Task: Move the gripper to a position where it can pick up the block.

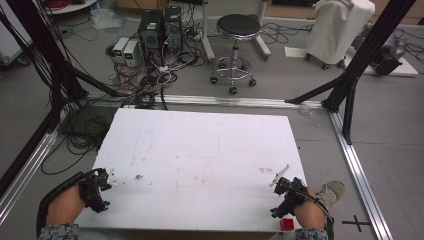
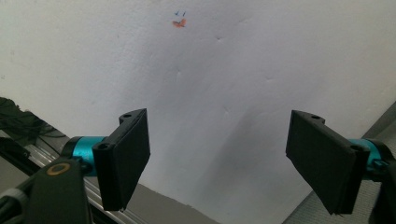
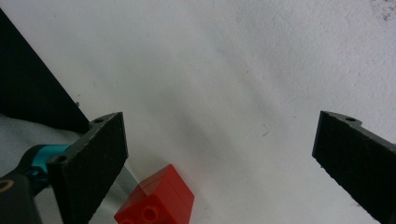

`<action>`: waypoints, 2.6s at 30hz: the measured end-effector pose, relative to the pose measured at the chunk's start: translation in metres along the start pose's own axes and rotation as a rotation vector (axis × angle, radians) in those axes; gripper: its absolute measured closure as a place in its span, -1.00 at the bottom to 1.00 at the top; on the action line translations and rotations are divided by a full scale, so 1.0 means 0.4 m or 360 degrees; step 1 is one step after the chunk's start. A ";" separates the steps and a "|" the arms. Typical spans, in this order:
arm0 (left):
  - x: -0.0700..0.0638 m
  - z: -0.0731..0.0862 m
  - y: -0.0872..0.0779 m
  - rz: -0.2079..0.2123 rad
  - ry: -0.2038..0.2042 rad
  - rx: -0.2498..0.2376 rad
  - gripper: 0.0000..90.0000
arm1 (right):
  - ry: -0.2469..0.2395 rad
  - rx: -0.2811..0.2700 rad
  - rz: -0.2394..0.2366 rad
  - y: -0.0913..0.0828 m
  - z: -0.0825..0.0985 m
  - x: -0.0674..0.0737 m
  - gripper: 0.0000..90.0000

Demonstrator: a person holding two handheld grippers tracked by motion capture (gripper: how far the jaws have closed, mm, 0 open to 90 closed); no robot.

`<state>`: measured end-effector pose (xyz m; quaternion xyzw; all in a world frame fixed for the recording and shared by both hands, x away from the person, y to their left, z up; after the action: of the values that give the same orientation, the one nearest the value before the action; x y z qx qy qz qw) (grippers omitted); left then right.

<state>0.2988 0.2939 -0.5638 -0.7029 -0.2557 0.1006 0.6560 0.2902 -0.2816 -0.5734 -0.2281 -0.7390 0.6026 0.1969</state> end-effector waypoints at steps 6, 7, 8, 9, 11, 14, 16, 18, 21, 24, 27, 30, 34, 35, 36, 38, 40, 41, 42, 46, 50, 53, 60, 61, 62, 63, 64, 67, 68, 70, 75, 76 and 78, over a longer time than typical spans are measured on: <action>0.000 -0.002 -0.002 -0.0005 0.0004 -0.0007 -0.51 | -0.0040 -0.0010 0.0011 -0.012 0.002 0.001 -0.94; 0.000 -0.002 -0.002 -0.0005 0.0004 -0.0007 -0.51 | -0.0051 -0.0009 0.0008 -0.014 0.003 0.002 -0.94; 0.000 -0.002 -0.003 -0.0002 -0.0001 -0.0009 -0.51 | -0.0059 -0.0010 0.0006 -0.015 0.004 0.002 -0.94; 0.000 -0.003 -0.003 -0.0006 0.0001 -0.0008 -0.51 | -0.0066 -0.0009 0.0007 -0.016 0.004 0.003 -0.94; 0.000 -0.003 -0.004 -0.0005 0.0002 -0.0010 -0.51 | -0.0096 -0.0015 -0.0001 -0.017 0.002 0.005 -0.94; 0.000 -0.004 -0.005 -0.0007 0.0000 -0.0013 -0.51 | -0.0136 -0.0013 0.0004 -0.019 0.002 0.008 -0.94; 0.001 -0.004 -0.005 -0.0011 0.0005 -0.0013 -0.51 | -0.0164 -0.0002 -0.0004 -0.019 0.004 0.011 -0.94; 0.000 -0.004 -0.004 -0.0011 0.0001 -0.0018 -0.51 | -0.0196 0.0011 0.0003 -0.016 0.007 0.011 -0.94; 0.001 -0.005 -0.006 -0.0017 0.0011 -0.0022 -0.51 | -0.0262 0.0031 0.0011 -0.017 0.012 0.010 -0.94; 0.001 -0.006 -0.006 -0.0027 0.0012 -0.0025 -0.51 | -0.0310 0.0020 0.0017 -0.022 0.013 0.010 -0.94; 0.001 -0.007 -0.007 -0.0027 0.0011 -0.0027 -0.51 | -0.0345 0.0010 0.0027 -0.028 0.016 0.009 -0.94; 0.001 -0.007 -0.006 -0.0027 0.0010 -0.0028 -0.51 | -0.0403 0.0018 0.0028 -0.034 0.022 0.011 -0.94; 0.002 -0.008 -0.007 -0.0031 0.0014 -0.0026 -0.51 | -0.0525 0.0043 0.0060 -0.040 0.027 0.014 -0.94; 0.002 -0.008 -0.007 -0.0031 0.0014 -0.0026 -0.51 | -0.0558 0.0047 0.0071 -0.042 0.027 0.015 -0.94; 0.002 -0.008 -0.008 -0.0033 0.0013 -0.0029 -0.51 | -0.0578 0.0056 0.0083 -0.043 0.028 0.016 -0.94; 0.002 -0.008 -0.008 -0.0036 0.0008 -0.0034 -0.51 | -0.0634 0.0059 0.0083 -0.045 0.028 0.021 -0.94; 0.001 -0.009 -0.008 -0.0033 0.0003 -0.0037 -0.51 | -0.0666 0.0068 0.0073 -0.047 0.029 0.027 -0.94; 0.002 -0.008 -0.009 -0.0032 0.0011 -0.0028 -0.51 | -0.0673 0.0071 0.0068 -0.047 0.030 0.030 -0.94; 0.001 -0.009 -0.009 -0.0031 0.0011 -0.0031 -0.51 | -0.0688 0.0084 0.0059 -0.047 0.032 0.033 -0.94; 0.001 -0.009 -0.006 -0.0030 0.0010 -0.0039 -0.51 | -0.0784 0.0115 0.0054 -0.042 0.040 0.041 -0.94; 0.000 -0.008 -0.006 -0.0022 0.0005 -0.0034 -0.51 | -0.0840 0.0118 0.0045 -0.042 0.043 0.044 -0.94; 0.001 -0.008 -0.005 -0.0029 0.0005 -0.0038 -0.51 | -0.0844 0.0147 0.0039 -0.041 0.052 0.045 -0.94; -0.003 -0.012 0.002 -0.0020 0.0005 -0.0039 -0.51 | -0.0834 0.0141 0.0006 -0.038 0.065 0.050 -0.94; -0.004 -0.013 0.001 -0.0012 0.0005 -0.0036 -0.51 | -0.0846 0.0127 0.0000 -0.038 0.063 0.051 -0.94; -0.004 -0.014 0.001 -0.0015 0.0009 -0.0039 -0.51 | -0.0848 0.0121 -0.0006 -0.038 0.063 0.053 -0.94; -0.004 -0.014 0.001 -0.0015 0.0009 -0.0039 -0.51 | -0.0856 0.0111 -0.0008 -0.039 0.062 0.055 -0.94; -0.003 -0.015 0.000 -0.0022 0.0009 -0.0045 -0.51 | -0.0855 0.0111 -0.0009 -0.039 0.063 0.058 -0.94; -0.002 -0.013 0.000 -0.0020 0.0000 -0.0048 -0.51 | -0.0851 0.0126 -0.0007 -0.034 0.068 0.061 -0.94; -0.002 -0.012 0.001 -0.0018 0.0001 -0.0046 -0.51 | -0.0835 0.0119 -0.0009 -0.032 0.069 0.064 -0.94; -0.002 -0.011 0.001 -0.0017 -0.0003 -0.0042 -0.51 | -0.0838 0.0117 -0.0018 -0.027 0.075 0.070 -0.94; -0.002 -0.014 0.002 -0.0016 0.0003 -0.0042 -0.51 | -0.0857 0.0172 -0.0025 -0.017 0.097 0.079 -0.94; -0.002 -0.014 0.002 -0.0016 0.0003 -0.0042 -0.51 | -0.0863 0.0176 -0.0026 -0.016 0.100 0.081 -0.94; -0.003 -0.014 0.002 -0.0014 0.0004 -0.0043 -0.51 | -0.0869 0.0188 -0.0030 -0.013 0.107 0.082 -0.94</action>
<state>0.3008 0.2884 -0.5642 -0.7108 -0.2591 0.0934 0.6473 0.2385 -0.2978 -0.5762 -0.0385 -0.7303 0.6820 0.0089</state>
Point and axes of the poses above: each handheld gripper's, and its own axes: y roughly forward along the jaws, z roughly out of its underside, x roughly to its left, the point moved 8 cm from there along y, roughly forward along the jaws, and after that the axes turned 2 degrees about -y, right-handed, at the moved point
